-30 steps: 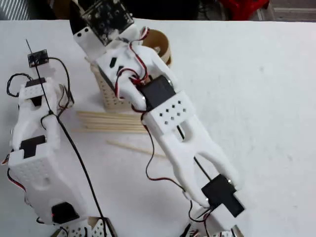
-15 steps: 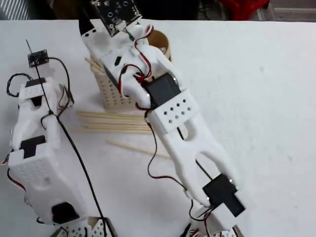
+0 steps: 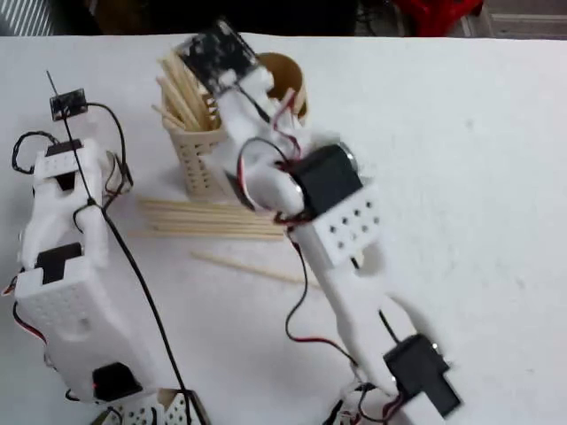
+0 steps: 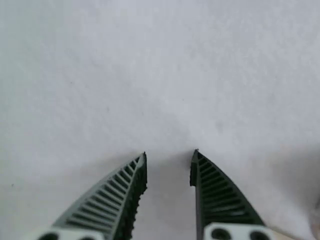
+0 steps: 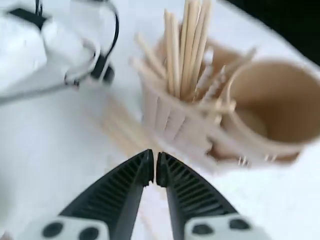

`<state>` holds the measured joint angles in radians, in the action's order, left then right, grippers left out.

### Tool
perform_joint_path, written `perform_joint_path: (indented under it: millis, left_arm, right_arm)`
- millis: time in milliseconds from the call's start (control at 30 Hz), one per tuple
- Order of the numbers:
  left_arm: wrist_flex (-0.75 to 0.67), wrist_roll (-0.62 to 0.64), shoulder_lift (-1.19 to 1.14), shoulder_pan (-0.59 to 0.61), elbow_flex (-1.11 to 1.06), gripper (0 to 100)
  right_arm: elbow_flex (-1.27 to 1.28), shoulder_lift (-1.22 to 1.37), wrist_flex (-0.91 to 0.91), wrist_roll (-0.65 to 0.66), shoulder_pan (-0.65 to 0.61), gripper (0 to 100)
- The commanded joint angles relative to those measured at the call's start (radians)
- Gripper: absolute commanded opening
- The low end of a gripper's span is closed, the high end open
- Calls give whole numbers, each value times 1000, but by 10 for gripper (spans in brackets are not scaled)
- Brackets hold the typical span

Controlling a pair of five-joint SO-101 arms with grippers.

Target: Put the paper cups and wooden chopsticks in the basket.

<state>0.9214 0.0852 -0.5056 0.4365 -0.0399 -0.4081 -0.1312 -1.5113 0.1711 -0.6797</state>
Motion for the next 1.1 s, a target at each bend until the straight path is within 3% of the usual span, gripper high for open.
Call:
perform_joint_path:
  millis: [0,133,400,533,733,1067]
  left_arm:
    - [-9,-8,8,-10,8,158]
    - [-9,-6,8,-8,8,158]
    - [-9,-8,8,-10,6,158]
    - [-9,-8,8,-10,6,158]
    - [-9,-8,8,-10,6,158]
    - [-9,-8,8,-10,6,158]
  right_arm:
    - [32,-102,-142,8,-4,18]
    - [292,-208,-39,114,-1,18]
    - [1008,-447,472,315,-27,18]
    - [1066,-444,483,333,-47,21]
    - [1062,-208,512,509,-113,174]
    - [1065,88,742,554,-117,149]
